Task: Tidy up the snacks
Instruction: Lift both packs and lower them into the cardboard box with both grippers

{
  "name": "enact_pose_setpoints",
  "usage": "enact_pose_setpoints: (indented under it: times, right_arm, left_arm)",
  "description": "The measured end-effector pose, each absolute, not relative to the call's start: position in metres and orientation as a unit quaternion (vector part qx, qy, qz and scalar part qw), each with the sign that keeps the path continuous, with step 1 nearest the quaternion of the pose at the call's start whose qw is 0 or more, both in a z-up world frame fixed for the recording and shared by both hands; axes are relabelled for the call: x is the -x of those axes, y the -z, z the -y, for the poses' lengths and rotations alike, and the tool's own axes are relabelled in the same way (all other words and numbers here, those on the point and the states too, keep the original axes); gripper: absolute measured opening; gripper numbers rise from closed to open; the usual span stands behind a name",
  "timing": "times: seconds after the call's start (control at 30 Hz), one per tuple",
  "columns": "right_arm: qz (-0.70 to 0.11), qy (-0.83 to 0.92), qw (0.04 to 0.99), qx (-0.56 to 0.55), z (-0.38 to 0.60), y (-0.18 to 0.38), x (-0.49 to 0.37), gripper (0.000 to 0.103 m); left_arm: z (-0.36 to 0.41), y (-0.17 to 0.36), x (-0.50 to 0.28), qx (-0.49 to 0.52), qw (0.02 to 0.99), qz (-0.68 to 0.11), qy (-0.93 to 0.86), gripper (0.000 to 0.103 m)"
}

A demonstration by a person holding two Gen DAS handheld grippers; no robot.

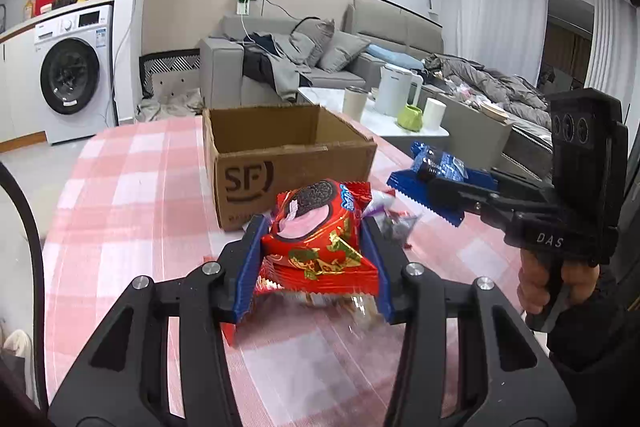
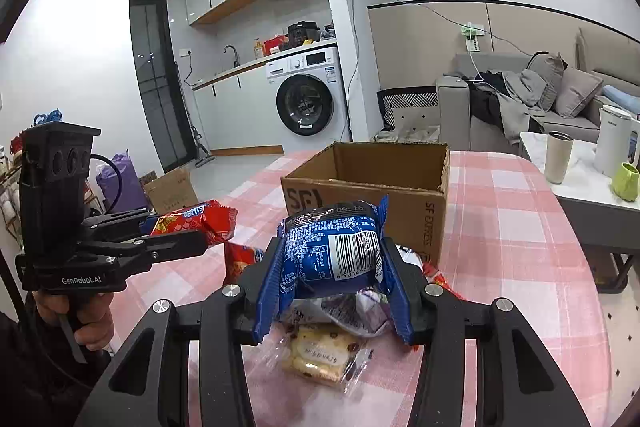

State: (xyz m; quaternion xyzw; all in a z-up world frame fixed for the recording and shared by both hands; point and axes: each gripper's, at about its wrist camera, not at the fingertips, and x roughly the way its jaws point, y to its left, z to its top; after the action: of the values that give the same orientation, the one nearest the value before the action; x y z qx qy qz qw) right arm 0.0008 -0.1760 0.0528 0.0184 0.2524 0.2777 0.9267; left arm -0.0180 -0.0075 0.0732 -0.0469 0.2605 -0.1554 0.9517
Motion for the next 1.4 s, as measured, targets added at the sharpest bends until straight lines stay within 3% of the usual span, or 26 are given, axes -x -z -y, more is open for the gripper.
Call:
enact_pose_setpoints:
  times: [0.63,1.4]
  right_arm:
    - [-0.253,-0.246,0.935,-0.038,0.165,-0.072,-0.071,0.048]
    - [-0.287,-0.217,0.931,-0.054,0.149,-0.051,-0.161,0.048]
  left_arm:
    - [0.005,-0.099,-0.067,0.057,0.966,-0.232,0.100,0.044]
    - [0.015,-0.069,-0.209,0.045,0.959,-0.270,0.072,0.044]
